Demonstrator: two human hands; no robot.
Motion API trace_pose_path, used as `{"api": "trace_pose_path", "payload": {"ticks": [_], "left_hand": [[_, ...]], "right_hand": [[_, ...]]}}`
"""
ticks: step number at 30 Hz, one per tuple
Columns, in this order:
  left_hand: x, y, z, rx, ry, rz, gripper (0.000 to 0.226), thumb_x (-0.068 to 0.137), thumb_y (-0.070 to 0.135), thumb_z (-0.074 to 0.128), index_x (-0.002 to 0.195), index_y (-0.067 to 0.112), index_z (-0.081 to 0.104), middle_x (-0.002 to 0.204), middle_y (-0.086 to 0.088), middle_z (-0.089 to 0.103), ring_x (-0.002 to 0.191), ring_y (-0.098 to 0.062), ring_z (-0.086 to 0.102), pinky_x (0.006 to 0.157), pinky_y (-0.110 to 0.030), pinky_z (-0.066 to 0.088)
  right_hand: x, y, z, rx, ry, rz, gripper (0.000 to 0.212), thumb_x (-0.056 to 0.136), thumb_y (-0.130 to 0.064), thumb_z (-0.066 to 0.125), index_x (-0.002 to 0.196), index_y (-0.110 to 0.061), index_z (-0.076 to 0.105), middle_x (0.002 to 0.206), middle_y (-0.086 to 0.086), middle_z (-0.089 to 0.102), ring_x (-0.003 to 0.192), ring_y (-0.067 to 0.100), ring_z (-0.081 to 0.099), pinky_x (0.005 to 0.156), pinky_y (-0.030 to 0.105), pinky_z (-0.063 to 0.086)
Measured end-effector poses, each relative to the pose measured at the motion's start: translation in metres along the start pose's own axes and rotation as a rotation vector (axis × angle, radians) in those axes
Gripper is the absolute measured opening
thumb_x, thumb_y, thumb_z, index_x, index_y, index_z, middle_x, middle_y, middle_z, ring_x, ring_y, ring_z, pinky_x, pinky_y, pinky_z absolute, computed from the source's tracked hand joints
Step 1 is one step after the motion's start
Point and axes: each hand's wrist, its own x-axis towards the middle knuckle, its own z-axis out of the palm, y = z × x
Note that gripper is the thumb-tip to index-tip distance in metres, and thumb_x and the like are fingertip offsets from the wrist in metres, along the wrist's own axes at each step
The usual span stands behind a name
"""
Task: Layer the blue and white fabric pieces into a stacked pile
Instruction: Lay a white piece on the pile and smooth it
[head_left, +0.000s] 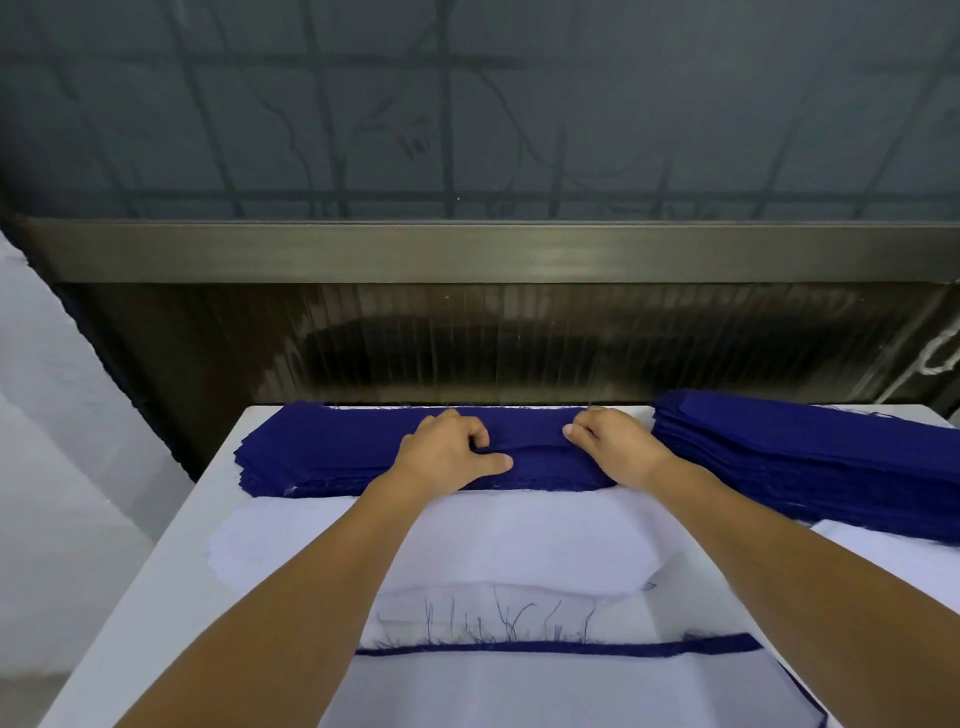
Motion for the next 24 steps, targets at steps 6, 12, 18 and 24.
{"api": "trace_pose_path", "payload": {"ticks": [6,12,18,24], "left_hand": [[0.007,-0.002,0.002,-0.001,0.067,0.000,0.010,0.094,0.030,0.058,0.087,0.025,0.062,0.088,0.002,0.064,0.082,-0.015,0.060,0.080,-0.038,0.054],[-0.002,-0.019,-0.003,0.040,0.146,0.030,0.008,0.094,0.021,0.058,0.088,0.023,0.062,0.096,0.002,0.058,0.086,-0.017,0.058,0.080,-0.039,0.054],[-0.029,-0.101,-0.040,0.115,0.284,-0.120,0.008,0.094,0.019,0.059,0.096,0.026,0.062,0.104,0.002,0.061,0.088,-0.014,0.057,0.081,-0.034,0.053],[-0.053,-0.131,-0.063,0.307,0.366,-0.191,0.024,0.097,0.023,0.051,0.117,0.024,0.064,0.118,-0.001,0.062,0.105,-0.020,0.057,0.089,-0.034,0.044]], "right_hand": [[-0.002,-0.008,0.000,0.030,0.037,0.052,0.033,0.097,-0.052,0.043,0.083,-0.027,0.059,0.087,-0.005,0.062,0.082,0.012,0.059,0.070,0.028,0.047],[-0.016,-0.015,0.008,-0.036,0.127,-0.080,0.005,0.096,-0.032,0.055,0.098,-0.027,0.054,0.101,-0.008,0.054,0.095,0.013,0.054,0.080,0.024,0.045],[-0.019,-0.004,0.009,0.032,0.129,-0.026,0.010,0.099,-0.020,0.051,0.105,-0.023,0.059,0.102,-0.008,0.052,0.094,0.010,0.053,0.080,0.019,0.044],[-0.029,-0.013,0.000,0.018,0.133,-0.018,0.013,0.099,-0.017,0.050,0.104,-0.021,0.061,0.104,-0.004,0.055,0.096,0.014,0.056,0.081,0.020,0.043]]}}
